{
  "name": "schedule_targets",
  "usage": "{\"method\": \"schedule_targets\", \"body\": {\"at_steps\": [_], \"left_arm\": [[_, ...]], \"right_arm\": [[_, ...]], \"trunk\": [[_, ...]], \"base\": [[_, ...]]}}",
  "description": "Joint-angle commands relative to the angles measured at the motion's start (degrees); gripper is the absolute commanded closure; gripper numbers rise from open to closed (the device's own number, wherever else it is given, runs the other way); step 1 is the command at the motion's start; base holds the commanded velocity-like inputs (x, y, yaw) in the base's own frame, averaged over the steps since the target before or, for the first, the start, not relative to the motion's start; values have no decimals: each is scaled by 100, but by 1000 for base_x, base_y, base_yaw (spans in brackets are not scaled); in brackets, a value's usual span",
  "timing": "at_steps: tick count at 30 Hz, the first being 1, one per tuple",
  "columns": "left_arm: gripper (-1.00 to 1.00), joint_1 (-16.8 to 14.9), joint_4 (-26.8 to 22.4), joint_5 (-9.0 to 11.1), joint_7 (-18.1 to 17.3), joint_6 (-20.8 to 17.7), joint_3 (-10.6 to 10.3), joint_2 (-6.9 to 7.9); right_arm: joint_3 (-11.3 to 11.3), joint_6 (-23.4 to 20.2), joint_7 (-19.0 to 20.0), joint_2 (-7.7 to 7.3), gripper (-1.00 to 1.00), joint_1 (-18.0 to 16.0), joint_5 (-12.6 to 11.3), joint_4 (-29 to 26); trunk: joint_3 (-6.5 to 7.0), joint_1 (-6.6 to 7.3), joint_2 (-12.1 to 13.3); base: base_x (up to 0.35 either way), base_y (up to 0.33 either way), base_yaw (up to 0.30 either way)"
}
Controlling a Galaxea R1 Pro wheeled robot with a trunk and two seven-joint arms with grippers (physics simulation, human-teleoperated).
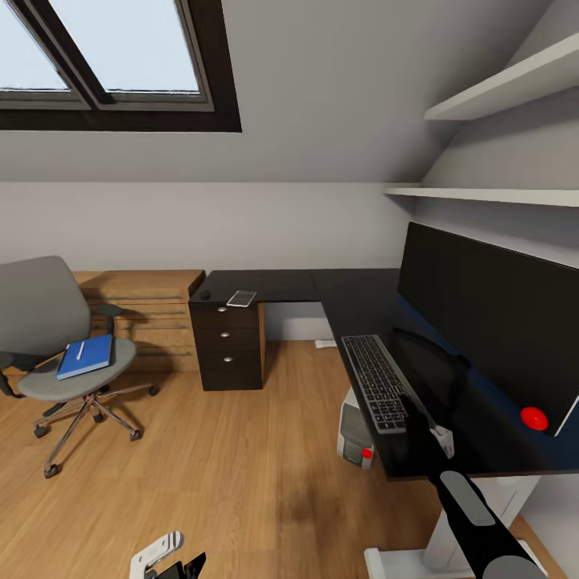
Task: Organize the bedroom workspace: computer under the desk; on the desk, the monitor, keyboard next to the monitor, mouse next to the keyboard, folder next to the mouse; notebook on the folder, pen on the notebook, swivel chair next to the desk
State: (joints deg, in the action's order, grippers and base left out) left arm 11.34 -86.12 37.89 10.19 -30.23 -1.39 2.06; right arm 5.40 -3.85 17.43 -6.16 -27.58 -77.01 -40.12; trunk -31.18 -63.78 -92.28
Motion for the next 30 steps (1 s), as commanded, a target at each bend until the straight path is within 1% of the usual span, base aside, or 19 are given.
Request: {"method": "schedule_targets", "body": {"at_steps": [1, 5, 8, 30], "left_arm": [[-100, -1, -10, 60, 54, -10, -10, 5], [-100, -1, -10, 60, 53, -10, -17, 5], [-100, -1, -10, 60, 53, -10, -19, 5], [-100, -1, 43, 61, 54, -10, -13, 5]], "right_arm": [[14, -37, 15, 1, -100, -2, -51, 5], [14, -37, 15, 1, -100, -2, -50, 5], [14, -37, 15, 1, -100, -3, -49, 5], [14, -20, 24, 4, -100, -2, -51, 13]], "trunk": [[-5, 0, -2], [-5, 0, -2], [-5, 0, -2], [-5, 0, -2]], "base": [[0, 0, 0], [-46, 0, 0], [-239, 0, 0], [-328, -5, 0]]}}
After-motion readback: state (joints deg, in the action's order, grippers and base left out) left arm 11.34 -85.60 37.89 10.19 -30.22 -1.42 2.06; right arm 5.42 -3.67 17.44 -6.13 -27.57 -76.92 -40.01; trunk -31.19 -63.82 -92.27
